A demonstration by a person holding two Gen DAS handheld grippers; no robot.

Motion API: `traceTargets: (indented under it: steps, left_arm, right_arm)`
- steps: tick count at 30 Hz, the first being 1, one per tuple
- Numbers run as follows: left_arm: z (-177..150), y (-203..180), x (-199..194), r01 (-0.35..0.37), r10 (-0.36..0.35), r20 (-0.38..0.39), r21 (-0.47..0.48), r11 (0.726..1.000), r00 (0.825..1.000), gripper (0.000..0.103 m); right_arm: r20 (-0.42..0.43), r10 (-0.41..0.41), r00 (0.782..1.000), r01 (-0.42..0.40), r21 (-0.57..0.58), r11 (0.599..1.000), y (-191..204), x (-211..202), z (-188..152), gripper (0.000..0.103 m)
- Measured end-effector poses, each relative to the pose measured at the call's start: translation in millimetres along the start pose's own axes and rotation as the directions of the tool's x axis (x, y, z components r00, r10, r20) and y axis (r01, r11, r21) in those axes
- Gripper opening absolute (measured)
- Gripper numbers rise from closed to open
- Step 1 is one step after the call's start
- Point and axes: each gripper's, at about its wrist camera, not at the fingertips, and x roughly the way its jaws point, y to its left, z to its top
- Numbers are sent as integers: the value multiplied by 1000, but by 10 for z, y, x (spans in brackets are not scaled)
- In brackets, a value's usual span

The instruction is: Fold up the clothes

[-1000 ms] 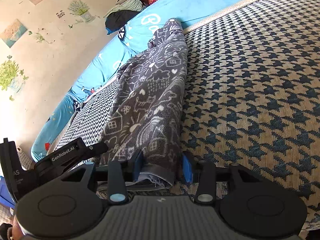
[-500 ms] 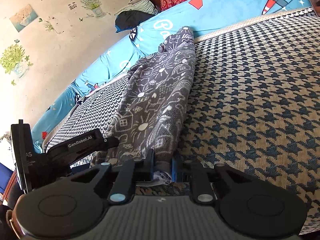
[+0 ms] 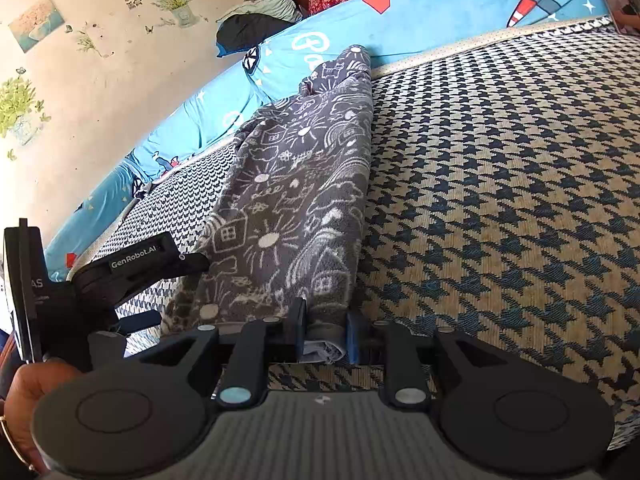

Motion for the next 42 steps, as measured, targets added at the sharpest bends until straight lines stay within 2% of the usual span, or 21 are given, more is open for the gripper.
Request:
traceTargets:
  steps: [8,14,17,23,27,31,36,42]
  left_arm:
    - [4,-29,-80,-8,7,53,9,1000,999,103]
    - [13,-87,-65,-5,3,55,25,1000,998,103]
    - [18,-131,-51,-3,1,59,40,999,998,103]
    - [79,-235,7,6,-10,59,62,998,998,103]
    - [168,-330,64,13,-19,69,86,996,997,103]
    - [293,-431,129,23,-31,83,101,995,996,103]
    - [469,-552,258,33,-45,92,124,992,995,103]
    - [679,-655,461,57,-69,74,150,987,995,103]
  right_arm:
    - [78,-38,996,45,-86,995,95,-190,66,22]
    - [22,-31,999,33,-127,991,138,-121,141,23]
    - [8,-12,1000,14,-172,985,190,-106,207,30]
    - [-57,24,998,-43,-342,939,309,22,455,39]
    - [-91,31,995,-67,-416,907,320,149,606,39]
    - [-83,18,996,-51,-411,910,257,260,718,39]
    - [-108,21,994,-51,-279,959,131,361,801,39]
    - [-106,25,994,-53,-268,962,123,376,815,39]
